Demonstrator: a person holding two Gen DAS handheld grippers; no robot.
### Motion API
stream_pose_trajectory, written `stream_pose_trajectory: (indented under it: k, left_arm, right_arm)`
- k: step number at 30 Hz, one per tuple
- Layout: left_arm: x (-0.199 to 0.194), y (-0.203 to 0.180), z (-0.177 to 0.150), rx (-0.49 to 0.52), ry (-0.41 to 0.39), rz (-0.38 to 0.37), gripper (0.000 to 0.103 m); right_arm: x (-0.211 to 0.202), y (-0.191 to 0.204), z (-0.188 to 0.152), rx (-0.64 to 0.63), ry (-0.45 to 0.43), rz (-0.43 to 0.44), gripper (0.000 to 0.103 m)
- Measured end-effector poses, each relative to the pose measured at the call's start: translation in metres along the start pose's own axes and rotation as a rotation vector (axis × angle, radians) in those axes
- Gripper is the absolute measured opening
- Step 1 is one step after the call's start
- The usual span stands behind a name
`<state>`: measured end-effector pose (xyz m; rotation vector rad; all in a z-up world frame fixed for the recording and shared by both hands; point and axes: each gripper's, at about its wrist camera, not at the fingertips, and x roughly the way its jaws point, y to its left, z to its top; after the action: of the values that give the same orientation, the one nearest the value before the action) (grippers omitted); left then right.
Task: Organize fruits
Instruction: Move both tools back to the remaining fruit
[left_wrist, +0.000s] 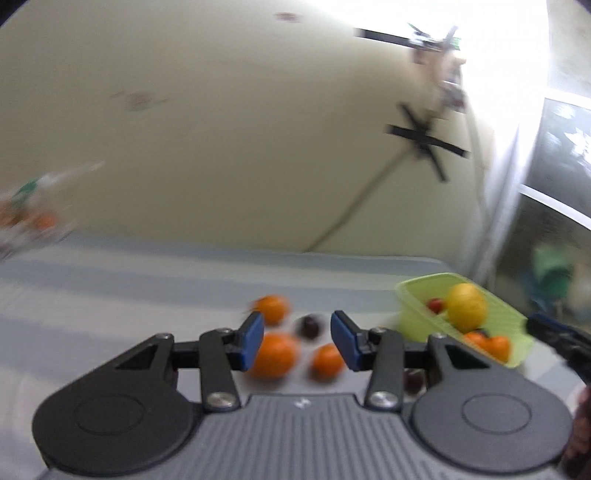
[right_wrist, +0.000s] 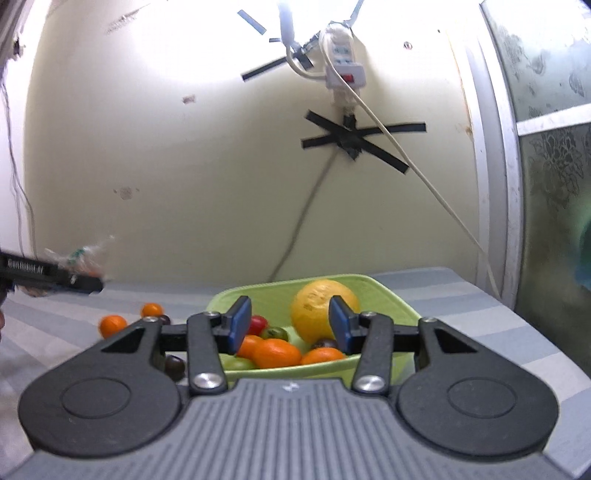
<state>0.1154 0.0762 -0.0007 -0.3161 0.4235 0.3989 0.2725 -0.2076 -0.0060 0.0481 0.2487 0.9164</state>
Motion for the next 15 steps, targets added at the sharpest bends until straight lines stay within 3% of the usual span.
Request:
stream_pose_trajectory:
  k: [6, 10, 15]
  left_arm:
    - [-0.008, 0.04, -0.02, -0.064, 0.036, 0.052, 0.04]
    - [-0.003, 0.037, -0.02, -0.023, 0.047, 0.025, 0.043]
    - [0.018, 0.023, -0.01, 0.024, 0.054, -0.014, 0.056]
  right_arm:
    - [-0.003, 0.043, 0.002, -0.075, 0.017, 0.144, 0.049]
    - [0.013, 0.076, 0.0, -0.148, 0.091, 0.215, 0.047]
    - [0.052, 0.105, -0.002, -0.234, 0.208, 0.253, 0.047]
